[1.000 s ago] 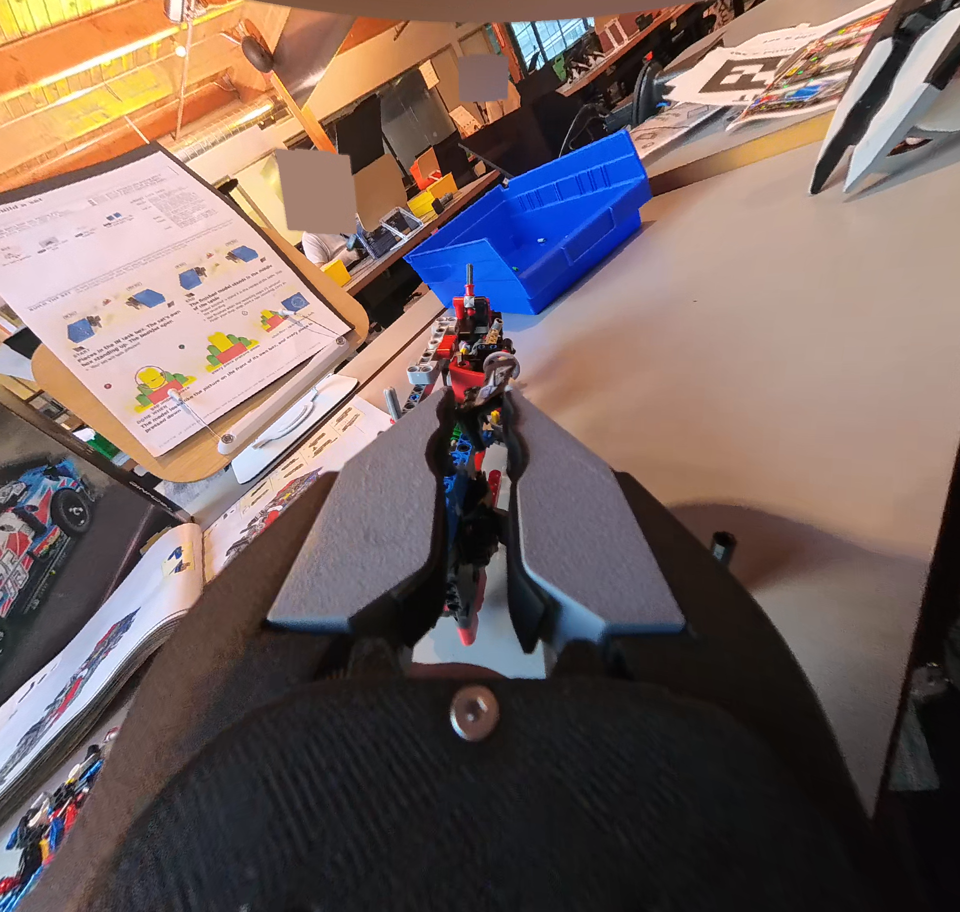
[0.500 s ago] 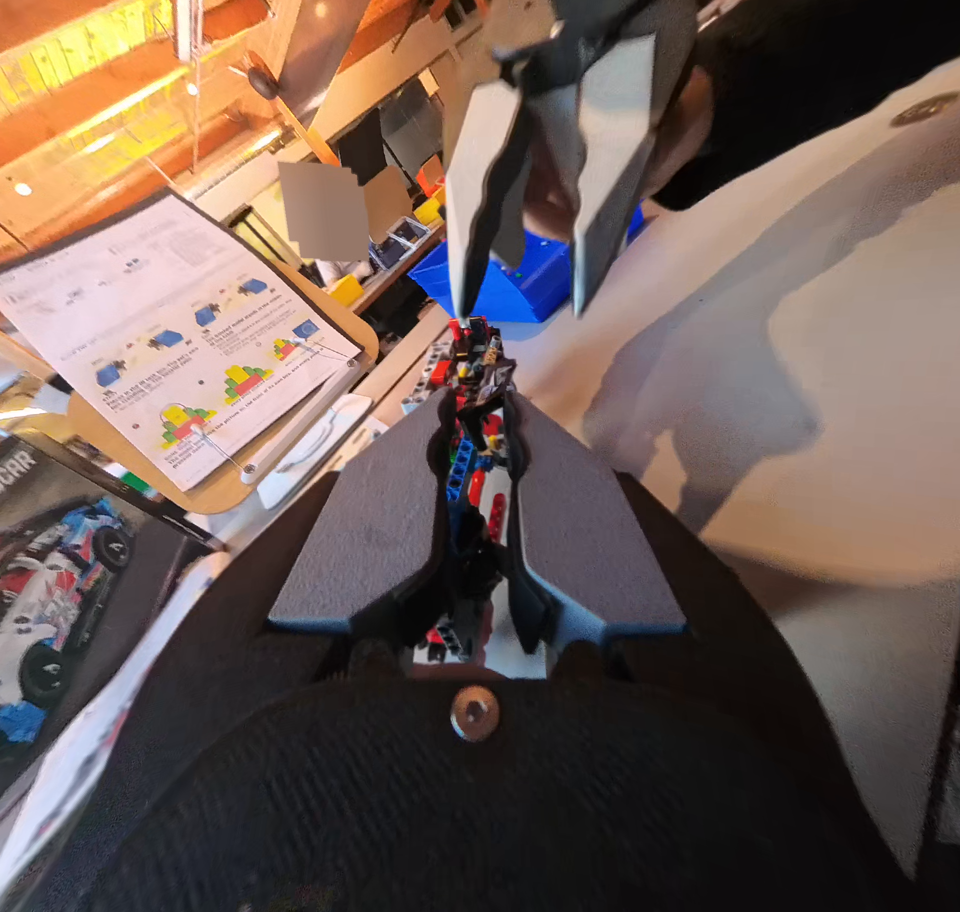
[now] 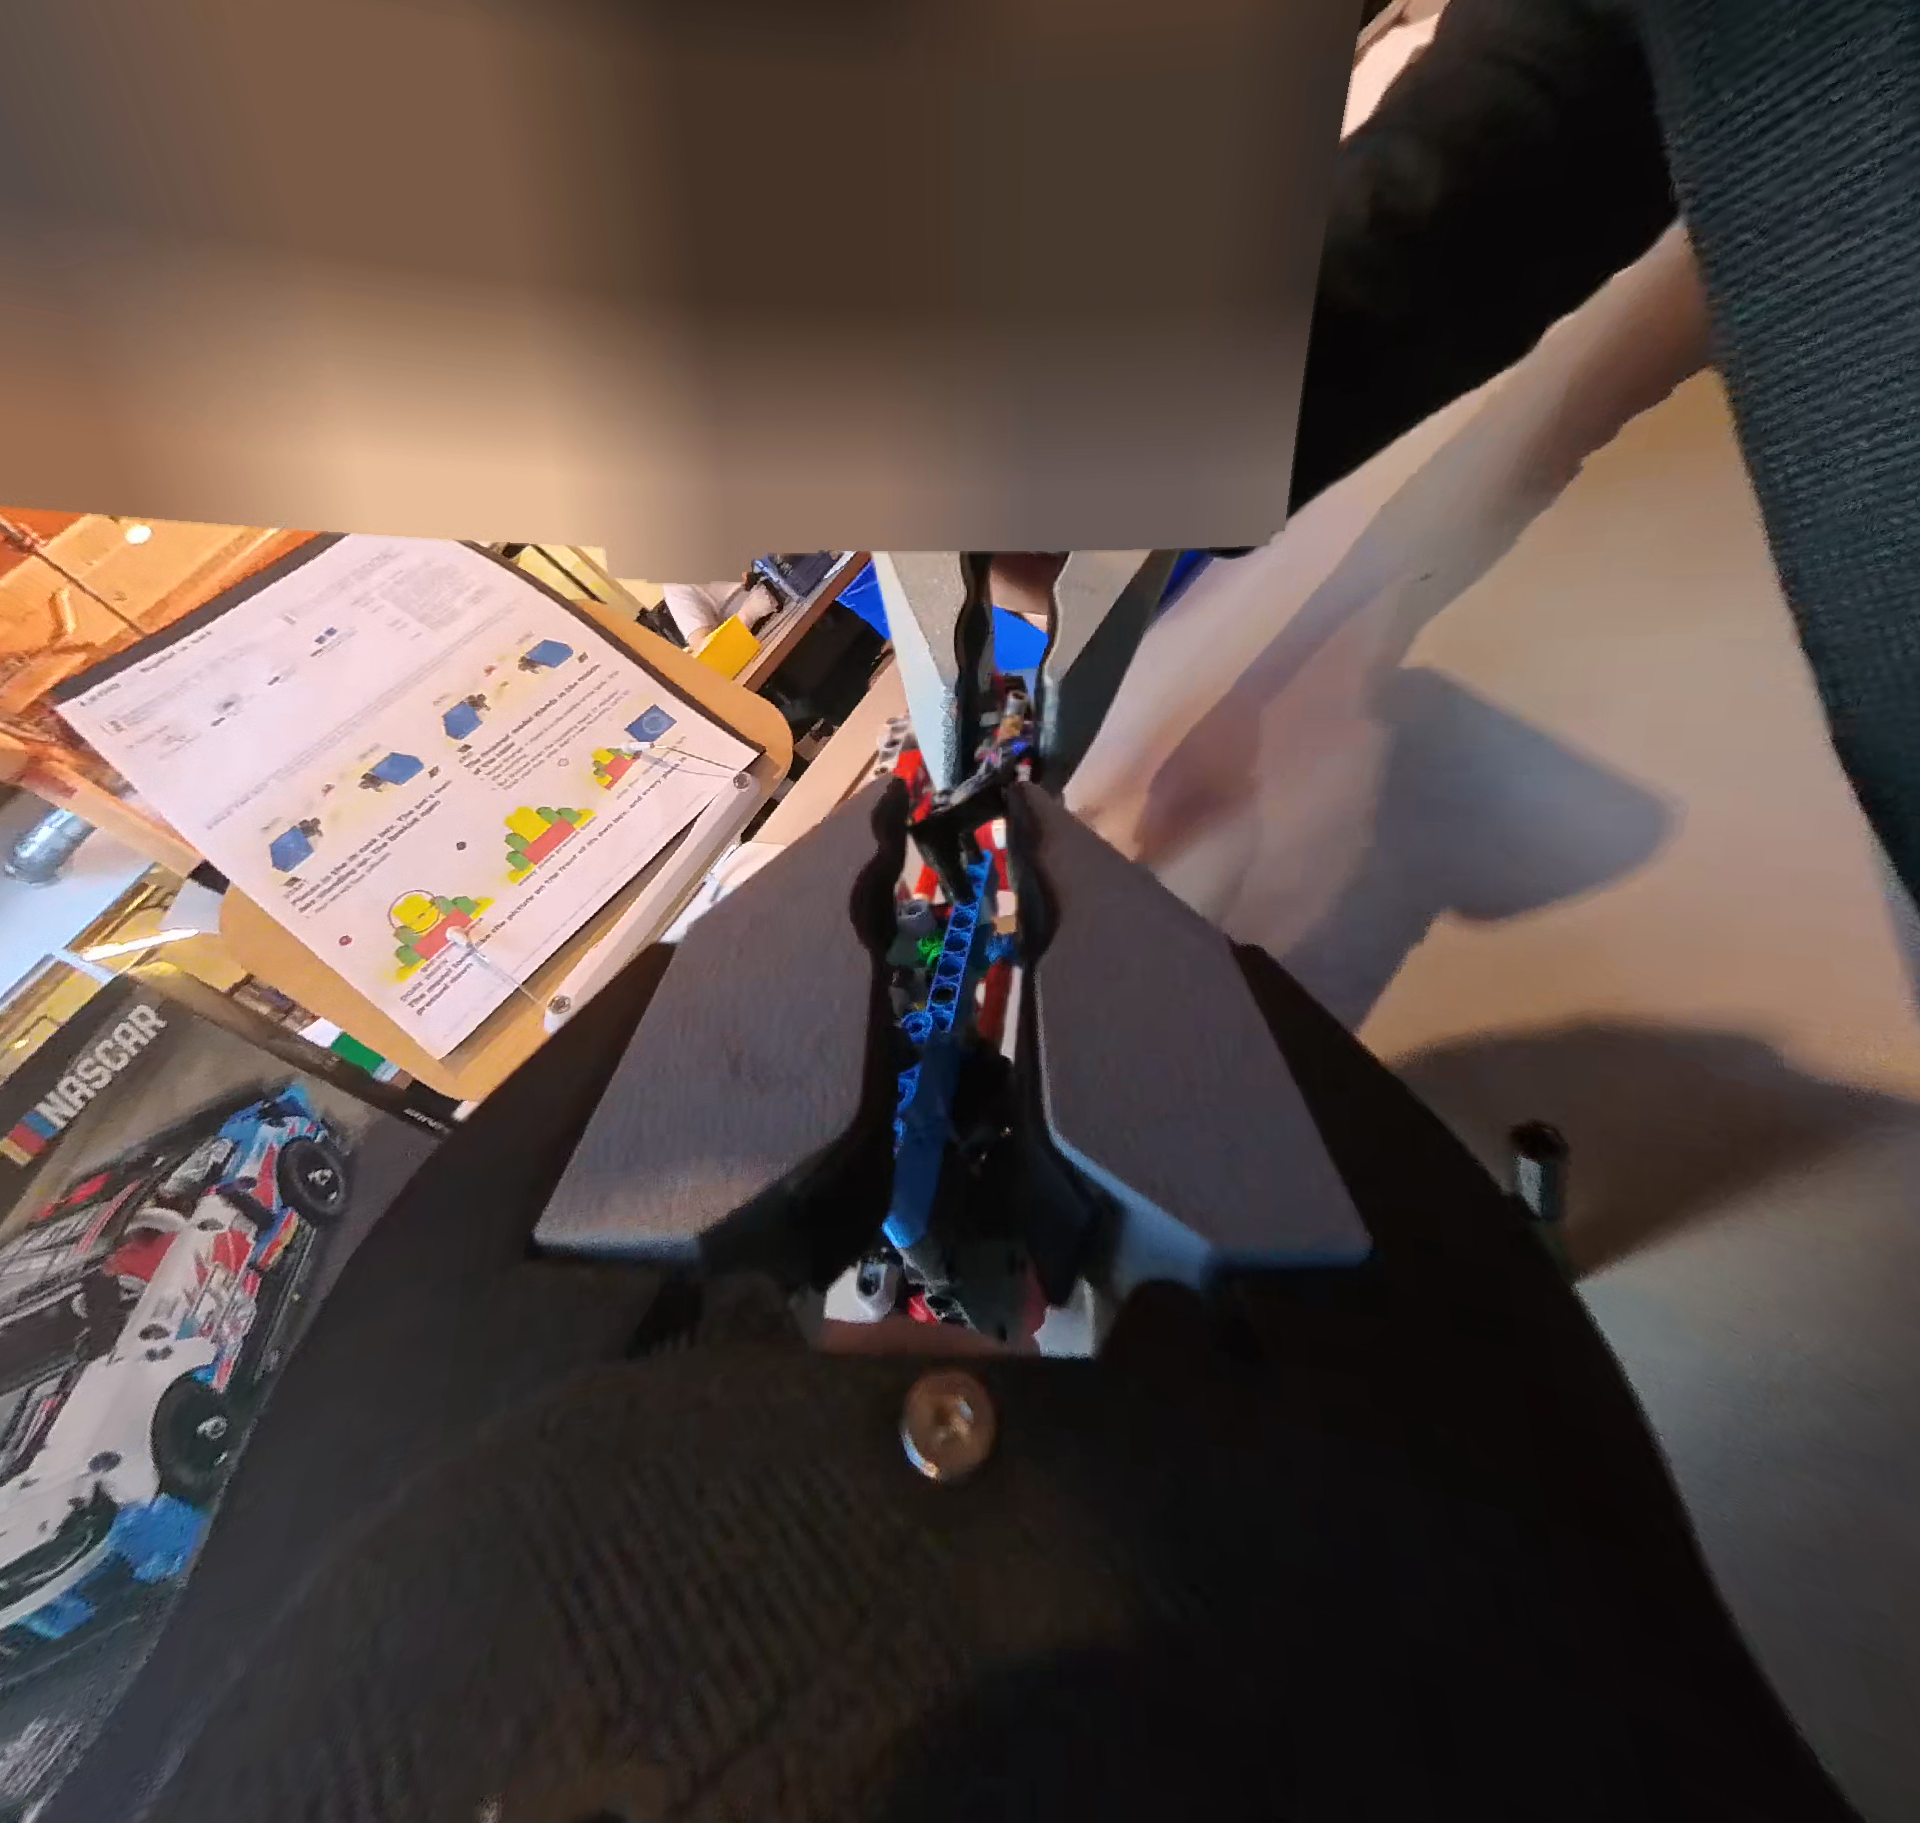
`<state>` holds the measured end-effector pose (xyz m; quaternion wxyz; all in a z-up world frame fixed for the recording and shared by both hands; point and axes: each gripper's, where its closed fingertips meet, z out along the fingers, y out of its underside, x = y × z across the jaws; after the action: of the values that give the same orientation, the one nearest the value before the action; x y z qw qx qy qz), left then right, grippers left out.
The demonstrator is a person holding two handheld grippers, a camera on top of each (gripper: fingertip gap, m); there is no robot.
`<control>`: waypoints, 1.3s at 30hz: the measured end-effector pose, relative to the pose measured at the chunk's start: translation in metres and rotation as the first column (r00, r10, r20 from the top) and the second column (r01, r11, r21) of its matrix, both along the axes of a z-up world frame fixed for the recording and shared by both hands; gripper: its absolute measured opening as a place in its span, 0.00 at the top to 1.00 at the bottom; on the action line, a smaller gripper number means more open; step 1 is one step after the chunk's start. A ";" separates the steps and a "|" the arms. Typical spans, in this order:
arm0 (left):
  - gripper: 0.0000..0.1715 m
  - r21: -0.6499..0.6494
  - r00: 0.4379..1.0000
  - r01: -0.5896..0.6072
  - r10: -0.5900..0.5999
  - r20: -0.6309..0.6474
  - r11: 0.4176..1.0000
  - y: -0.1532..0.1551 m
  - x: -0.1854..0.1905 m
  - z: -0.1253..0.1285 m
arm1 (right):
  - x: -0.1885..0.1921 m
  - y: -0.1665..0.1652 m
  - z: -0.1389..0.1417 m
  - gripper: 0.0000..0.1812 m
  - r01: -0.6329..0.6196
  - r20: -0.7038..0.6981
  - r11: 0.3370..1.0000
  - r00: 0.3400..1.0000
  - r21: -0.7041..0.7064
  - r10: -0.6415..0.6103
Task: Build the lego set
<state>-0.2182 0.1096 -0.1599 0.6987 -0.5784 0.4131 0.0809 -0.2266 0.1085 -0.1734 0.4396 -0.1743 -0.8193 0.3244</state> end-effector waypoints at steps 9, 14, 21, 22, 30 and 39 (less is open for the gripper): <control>0.90 -0.044 0.996 -0.088 0.088 -0.002 0.995 -0.003 -0.012 0.002 | -0.008 0.004 0.005 0.95 0.055 -0.139 0.996 0.989 0.068 -0.046; 0.88 -0.034 0.992 -0.109 0.110 0.053 0.993 -0.015 -0.023 0.015 | -0.008 0.012 0.023 0.95 0.118 -0.142 0.991 0.984 0.068 -0.108; 0.79 -0.155 0.983 -0.128 0.146 0.114 0.980 -0.014 -0.053 -0.003 | -0.001 0.012 0.029 0.95 0.282 -0.119 0.954 0.949 -0.099 -0.293; 0.79 -0.156 0.983 -0.126 0.144 0.109 0.980 -0.009 -0.055 -0.005 | -0.002 0.011 0.028 0.95 0.299 -0.120 0.947 0.942 -0.120 -0.312; 0.77 -0.202 0.986 0.044 -0.010 0.168 0.978 0.014 -0.074 -0.023 | -0.021 0.027 0.014 0.95 0.443 -0.082 0.870 0.880 -0.214 -0.468; 0.78 -0.237 0.992 0.054 -0.024 0.127 0.970 0.015 -0.096 -0.031 | -0.029 0.031 0.013 0.95 0.460 -0.109 0.856 0.863 -0.236 -0.494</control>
<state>-0.3146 0.1248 -0.1904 0.6493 -0.6543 0.3871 -0.0193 -0.2552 0.1390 -0.1605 0.5530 -0.3885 -0.6734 0.2996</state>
